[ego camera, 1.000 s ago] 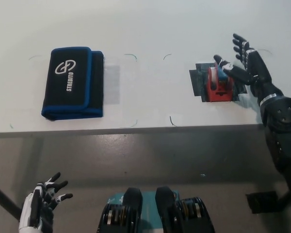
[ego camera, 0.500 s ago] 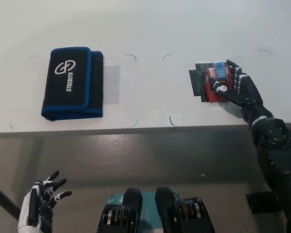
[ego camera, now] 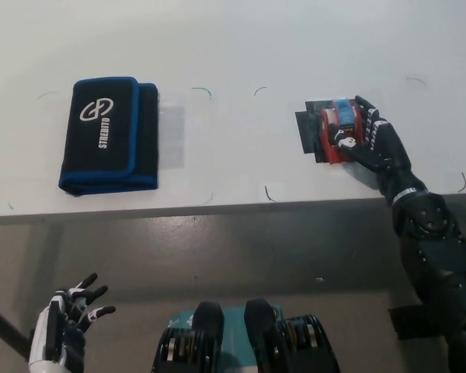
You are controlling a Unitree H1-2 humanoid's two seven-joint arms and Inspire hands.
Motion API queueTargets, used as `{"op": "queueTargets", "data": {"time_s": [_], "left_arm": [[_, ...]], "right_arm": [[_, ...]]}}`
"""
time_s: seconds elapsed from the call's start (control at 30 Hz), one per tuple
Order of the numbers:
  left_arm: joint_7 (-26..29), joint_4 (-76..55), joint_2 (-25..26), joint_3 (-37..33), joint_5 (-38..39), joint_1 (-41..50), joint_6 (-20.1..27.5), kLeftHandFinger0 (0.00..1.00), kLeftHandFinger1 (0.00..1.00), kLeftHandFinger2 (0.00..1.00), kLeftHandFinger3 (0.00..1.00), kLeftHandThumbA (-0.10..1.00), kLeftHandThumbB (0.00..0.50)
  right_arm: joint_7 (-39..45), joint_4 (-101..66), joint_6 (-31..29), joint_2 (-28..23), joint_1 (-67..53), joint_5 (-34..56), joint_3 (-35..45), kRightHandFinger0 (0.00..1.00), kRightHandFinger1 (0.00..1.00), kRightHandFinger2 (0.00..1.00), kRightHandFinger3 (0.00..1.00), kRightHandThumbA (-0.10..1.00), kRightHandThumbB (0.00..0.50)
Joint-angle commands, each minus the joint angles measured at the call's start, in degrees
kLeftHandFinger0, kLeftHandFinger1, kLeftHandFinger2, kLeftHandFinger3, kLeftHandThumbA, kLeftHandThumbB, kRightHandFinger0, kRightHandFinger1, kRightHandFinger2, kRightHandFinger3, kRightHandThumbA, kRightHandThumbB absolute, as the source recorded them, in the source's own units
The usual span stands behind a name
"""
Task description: Use the right hand to move the tape on the right hand side to the notebook on the left hand side
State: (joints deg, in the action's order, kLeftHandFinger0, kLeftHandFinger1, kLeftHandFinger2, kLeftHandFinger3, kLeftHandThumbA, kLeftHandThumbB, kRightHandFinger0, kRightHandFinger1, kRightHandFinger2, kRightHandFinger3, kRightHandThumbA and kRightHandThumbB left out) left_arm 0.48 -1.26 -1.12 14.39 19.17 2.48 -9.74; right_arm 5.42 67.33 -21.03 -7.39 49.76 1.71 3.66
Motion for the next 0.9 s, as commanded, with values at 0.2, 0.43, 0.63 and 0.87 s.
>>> {"op": "queueTargets", "data": {"time_s": [0.2,0.43,0.63,0.87], "left_arm": [[-1.0,-0.8,-1.5,-1.6,0.6,-1.0,2.6,0.55,0.72,0.77,1.0,0.78,0.202],[-0.7,-1.7,-1.8,-1.9,0.6,-1.0,1.6,0.55,0.7,0.73,1.0,0.76,0.192],[-1.0,-1.1,-1.5,-2.2,0.3,-1.8,2.4,0.54,0.7,0.7,0.98,0.75,0.177],[-1.1,-1.3,-1.8,-3.1,0.2,-2.7,2.0,0.5,0.69,0.71,0.98,0.72,0.166]], "right_arm": [[0.1,4.5,-3.2,5.8,7.6,-1.5,-3.2,1.0,1.0,1.0,1.0,0.75,0.348],[-1.4,6.3,-2.8,9.8,9.6,-2.0,-4.3,1.0,1.0,1.0,1.0,0.79,0.388],[-0.6,7.1,-3.0,12.5,10.9,-1.3,-4.1,1.0,1.0,1.0,1.0,0.75,0.37],[-1.0,8.2,-4.0,15.0,11.4,-2.7,-6.0,1.0,1.0,1.0,1.0,0.77,0.408]]}}
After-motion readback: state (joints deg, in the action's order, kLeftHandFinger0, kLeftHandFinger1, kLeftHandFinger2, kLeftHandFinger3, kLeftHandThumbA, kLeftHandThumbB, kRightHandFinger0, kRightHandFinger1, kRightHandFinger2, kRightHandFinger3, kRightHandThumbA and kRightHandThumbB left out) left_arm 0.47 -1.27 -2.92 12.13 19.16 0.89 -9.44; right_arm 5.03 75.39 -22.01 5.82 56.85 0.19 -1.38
